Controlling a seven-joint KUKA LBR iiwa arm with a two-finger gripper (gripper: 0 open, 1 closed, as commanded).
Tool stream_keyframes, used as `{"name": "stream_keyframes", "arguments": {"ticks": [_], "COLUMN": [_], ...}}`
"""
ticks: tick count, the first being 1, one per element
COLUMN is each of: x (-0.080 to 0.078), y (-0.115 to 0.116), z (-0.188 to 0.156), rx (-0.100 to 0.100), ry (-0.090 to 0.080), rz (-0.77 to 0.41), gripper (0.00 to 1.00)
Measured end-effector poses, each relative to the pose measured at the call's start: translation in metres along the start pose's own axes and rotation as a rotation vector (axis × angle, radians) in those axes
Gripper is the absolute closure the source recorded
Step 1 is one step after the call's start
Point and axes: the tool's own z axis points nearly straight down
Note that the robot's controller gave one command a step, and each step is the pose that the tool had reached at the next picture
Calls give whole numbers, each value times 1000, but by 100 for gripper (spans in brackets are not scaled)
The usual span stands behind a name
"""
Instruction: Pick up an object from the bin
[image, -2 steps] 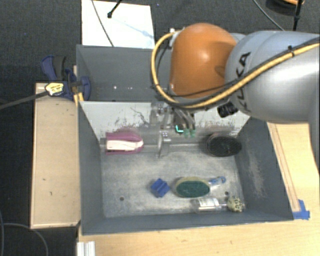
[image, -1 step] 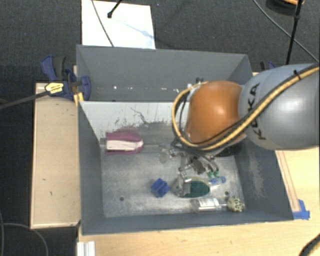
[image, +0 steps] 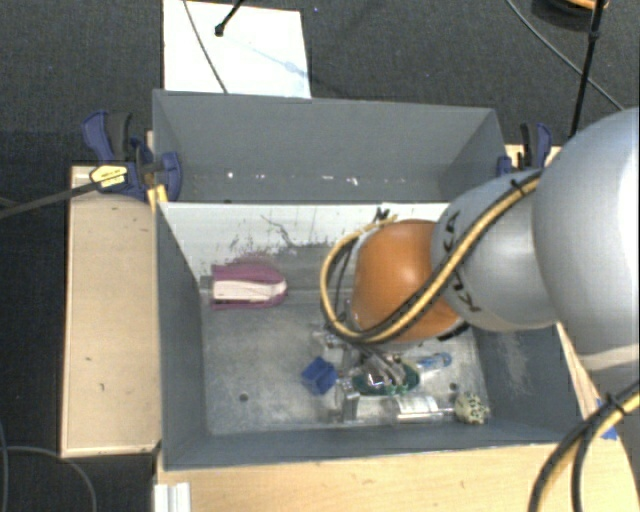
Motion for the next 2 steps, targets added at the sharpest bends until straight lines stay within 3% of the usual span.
{"name": "stream_keyframes", "arguments": {"ticks": [1, 2], "x": [-2, -16], "y": [0, -9], "z": [-4, -162], "rx": [0, 1], "ry": [-8, -17], "rz": [4, 6], "gripper": [100, 100]}}
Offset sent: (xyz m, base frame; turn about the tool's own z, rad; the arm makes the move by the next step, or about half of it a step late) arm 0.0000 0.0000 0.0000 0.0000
